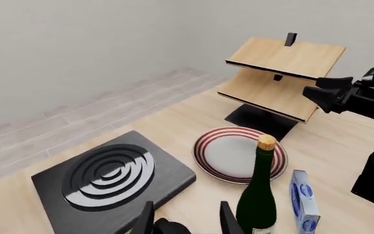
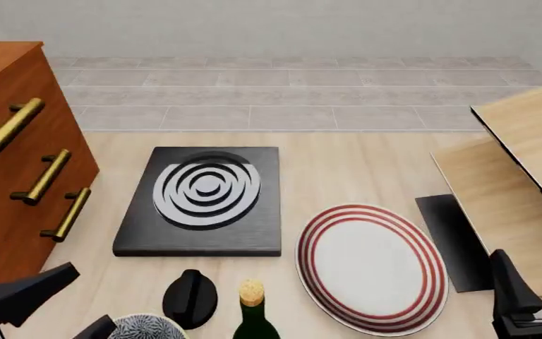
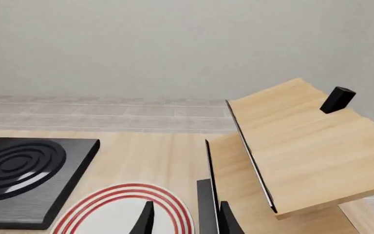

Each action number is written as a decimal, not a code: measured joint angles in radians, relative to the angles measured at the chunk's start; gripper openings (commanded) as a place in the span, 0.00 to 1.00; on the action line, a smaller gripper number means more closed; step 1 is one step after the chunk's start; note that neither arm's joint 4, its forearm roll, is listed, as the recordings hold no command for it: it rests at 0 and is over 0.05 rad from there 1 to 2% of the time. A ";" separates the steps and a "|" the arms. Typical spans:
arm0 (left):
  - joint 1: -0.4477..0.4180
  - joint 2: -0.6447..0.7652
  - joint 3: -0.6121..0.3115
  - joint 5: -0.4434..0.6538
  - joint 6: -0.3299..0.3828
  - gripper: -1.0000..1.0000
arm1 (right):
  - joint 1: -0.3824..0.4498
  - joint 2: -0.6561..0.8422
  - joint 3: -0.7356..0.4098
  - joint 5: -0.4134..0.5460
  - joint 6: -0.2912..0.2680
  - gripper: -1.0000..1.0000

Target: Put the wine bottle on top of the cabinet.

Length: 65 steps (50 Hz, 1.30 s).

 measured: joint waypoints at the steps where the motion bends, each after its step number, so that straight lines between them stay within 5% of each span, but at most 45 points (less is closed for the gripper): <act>1: -0.006 0.003 0.003 -0.004 -0.001 1.00 | 0.000 0.000 0.000 0.000 0.000 1.00; 22: -0.136 0.180 0.066 -0.219 -0.001 1.00 | 0.000 0.000 0.000 0.000 0.000 1.00; 46: -0.297 0.617 0.106 -0.661 0.012 1.00 | 0.000 0.000 0.000 0.000 0.000 1.00; 65: -0.374 0.874 0.109 -0.901 0.001 1.00 | 0.000 0.000 0.000 0.000 0.000 1.00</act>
